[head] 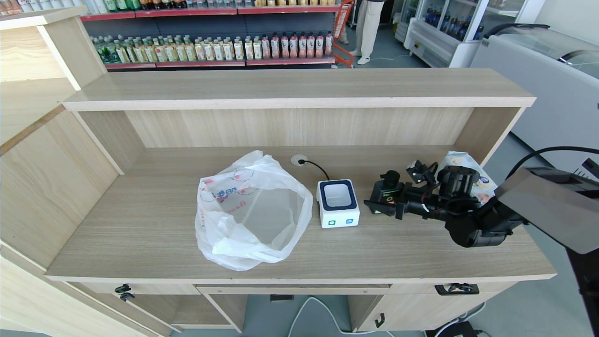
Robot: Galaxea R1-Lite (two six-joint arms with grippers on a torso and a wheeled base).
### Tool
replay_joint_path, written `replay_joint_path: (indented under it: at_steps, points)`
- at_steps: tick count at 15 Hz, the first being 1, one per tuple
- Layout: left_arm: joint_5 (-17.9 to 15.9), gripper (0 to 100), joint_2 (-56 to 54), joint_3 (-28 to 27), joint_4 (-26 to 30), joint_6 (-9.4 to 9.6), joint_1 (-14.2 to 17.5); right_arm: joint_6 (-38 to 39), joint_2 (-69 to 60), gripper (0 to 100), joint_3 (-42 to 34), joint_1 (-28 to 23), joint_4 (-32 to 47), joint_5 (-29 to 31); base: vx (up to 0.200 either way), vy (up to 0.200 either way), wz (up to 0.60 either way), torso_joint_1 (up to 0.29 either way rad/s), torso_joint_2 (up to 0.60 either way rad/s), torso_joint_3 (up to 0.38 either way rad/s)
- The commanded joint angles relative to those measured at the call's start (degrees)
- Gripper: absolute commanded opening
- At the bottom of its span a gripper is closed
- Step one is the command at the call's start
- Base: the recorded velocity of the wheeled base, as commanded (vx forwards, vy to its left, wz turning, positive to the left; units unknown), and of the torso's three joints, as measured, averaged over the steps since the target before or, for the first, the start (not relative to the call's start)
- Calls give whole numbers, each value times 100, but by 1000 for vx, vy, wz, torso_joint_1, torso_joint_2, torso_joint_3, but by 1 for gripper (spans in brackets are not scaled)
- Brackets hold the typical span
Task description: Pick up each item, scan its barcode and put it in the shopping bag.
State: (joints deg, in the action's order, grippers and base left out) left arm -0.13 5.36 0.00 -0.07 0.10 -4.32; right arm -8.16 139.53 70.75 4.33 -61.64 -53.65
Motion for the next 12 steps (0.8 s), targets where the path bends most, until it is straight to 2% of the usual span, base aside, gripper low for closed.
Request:
replay_joint_path:
  at_steps: [1, 8, 9, 12]
  points:
    - [5, 100, 9, 0, -1, -1, 1, -2, 48, 100, 61, 7, -15, -58, 0, 0, 0, 0, 0, 0]
    - [-4, 100, 9, 0, -1, -1, 1, 7, 118, 100, 202, 7, -15, -471, 0, 0, 0, 0, 0, 0]
    - [-4, 100, 9, 0, -1, -1, 1, 7, 136, 0, 202, -2, -33, -506, 0, 0, 0, 0, 0, 0]
    - [-4, 100, 9, 0, -1, -1, 1, 7, 100, 0, 193, -11, -33, -515, 0, 0, 0, 0, 0, 0]
